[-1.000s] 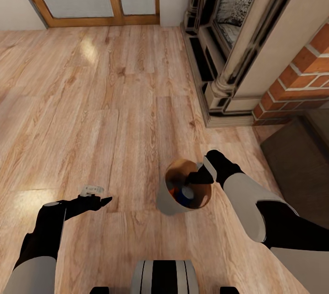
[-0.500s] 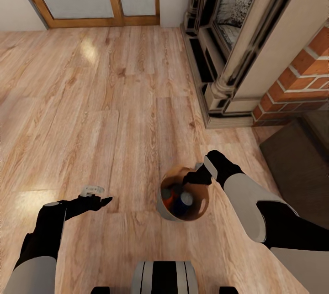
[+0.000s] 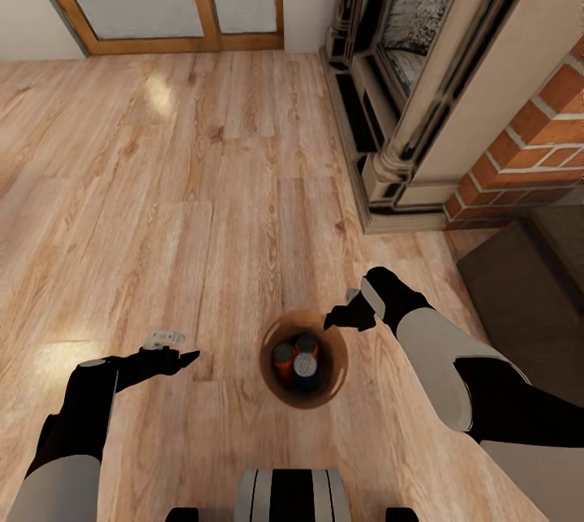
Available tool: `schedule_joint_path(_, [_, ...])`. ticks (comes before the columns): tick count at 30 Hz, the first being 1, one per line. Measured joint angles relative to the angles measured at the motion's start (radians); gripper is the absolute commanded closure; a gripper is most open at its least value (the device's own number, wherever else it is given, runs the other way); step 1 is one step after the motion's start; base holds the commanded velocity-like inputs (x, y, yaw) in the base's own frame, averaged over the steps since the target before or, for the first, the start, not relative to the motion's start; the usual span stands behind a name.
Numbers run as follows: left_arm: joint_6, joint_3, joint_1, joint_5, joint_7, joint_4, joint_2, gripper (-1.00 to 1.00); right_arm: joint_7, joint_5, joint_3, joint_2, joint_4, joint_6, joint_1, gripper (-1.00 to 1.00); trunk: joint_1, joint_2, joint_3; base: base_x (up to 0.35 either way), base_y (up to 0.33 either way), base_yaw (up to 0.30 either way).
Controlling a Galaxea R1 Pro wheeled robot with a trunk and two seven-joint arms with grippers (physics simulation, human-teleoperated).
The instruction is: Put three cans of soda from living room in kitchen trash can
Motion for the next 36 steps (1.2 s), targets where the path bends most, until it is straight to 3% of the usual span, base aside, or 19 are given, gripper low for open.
schedule_joint_path(36, [0.000,-0.002,0.000,-0.001,0.000,0.004,-0.001,-1.00,-0.007,0.004,0.007,0.000,0.000,-0.002,0.016,-1.00,-0.138,0.252,0.113,0.000,0.000,0.000])
